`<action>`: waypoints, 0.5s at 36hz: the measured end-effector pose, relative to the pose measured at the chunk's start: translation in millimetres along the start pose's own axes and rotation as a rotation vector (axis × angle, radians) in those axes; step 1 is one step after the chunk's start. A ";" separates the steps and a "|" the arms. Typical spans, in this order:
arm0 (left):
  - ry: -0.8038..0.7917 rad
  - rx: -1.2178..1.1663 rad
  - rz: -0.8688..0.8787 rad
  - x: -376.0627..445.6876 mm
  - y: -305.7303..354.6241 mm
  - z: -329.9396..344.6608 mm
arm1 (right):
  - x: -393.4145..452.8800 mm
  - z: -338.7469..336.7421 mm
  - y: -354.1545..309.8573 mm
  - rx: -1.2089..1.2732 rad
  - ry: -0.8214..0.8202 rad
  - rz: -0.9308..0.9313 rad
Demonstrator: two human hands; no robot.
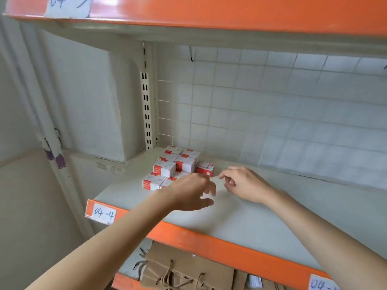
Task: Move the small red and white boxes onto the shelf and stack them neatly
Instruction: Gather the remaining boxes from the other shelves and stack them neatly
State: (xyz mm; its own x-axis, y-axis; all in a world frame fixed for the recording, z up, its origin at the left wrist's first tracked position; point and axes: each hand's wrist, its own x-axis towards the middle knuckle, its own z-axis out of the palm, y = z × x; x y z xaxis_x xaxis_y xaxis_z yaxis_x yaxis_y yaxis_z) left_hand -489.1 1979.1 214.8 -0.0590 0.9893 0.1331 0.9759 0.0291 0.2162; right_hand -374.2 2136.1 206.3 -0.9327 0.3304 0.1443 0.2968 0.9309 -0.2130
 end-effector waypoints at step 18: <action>-0.107 -0.006 0.437 134.1 283.9 65.2 | -304.8 -88.5 186.1 -0.094 0.087 0.481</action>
State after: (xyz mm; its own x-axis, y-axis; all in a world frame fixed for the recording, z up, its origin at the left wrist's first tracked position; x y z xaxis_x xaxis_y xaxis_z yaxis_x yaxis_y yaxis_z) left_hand -206.2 2129.4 230.9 0.3805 0.9179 0.1126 0.9032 -0.3950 0.1680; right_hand -16.5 2222.5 208.1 -0.6658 0.7343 0.1324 0.7106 0.6781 -0.1876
